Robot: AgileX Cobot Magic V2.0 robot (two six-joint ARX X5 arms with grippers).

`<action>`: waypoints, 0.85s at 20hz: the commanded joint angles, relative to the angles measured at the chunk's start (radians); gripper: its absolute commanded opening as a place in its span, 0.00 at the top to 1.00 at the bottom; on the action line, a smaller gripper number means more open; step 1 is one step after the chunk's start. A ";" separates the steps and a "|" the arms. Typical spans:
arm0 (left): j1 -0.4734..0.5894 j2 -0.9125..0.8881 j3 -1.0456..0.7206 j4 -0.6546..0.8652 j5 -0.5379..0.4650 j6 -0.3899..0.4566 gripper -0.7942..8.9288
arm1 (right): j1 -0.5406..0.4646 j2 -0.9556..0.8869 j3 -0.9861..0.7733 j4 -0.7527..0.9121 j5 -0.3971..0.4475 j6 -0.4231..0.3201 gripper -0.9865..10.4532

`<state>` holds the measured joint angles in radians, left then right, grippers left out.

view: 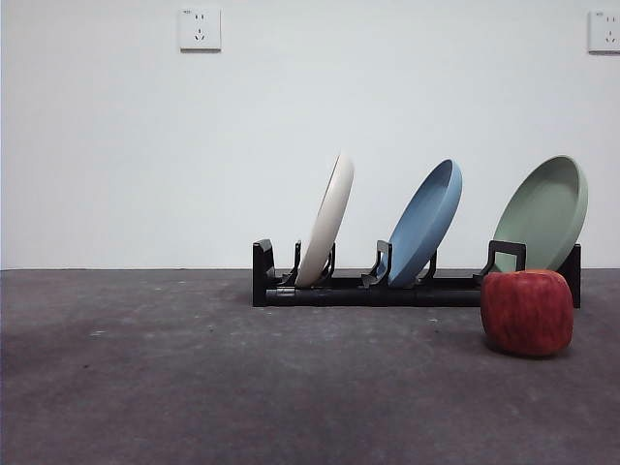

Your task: Take the yellow plate from the plate rack,put the plate on the table,take the apple from the table,put the apple in the plate

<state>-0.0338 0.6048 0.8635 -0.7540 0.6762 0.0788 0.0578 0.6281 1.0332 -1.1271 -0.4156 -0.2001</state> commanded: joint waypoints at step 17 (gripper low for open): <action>-0.340 0.710 0.322 0.529 -0.241 -0.087 0.37 | 0.002 0.014 0.002 0.003 0.002 0.028 0.31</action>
<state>-0.3721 1.3010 1.1896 -0.2317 0.4362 -0.0017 0.0578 0.6415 1.0332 -1.1286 -0.4152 -0.1795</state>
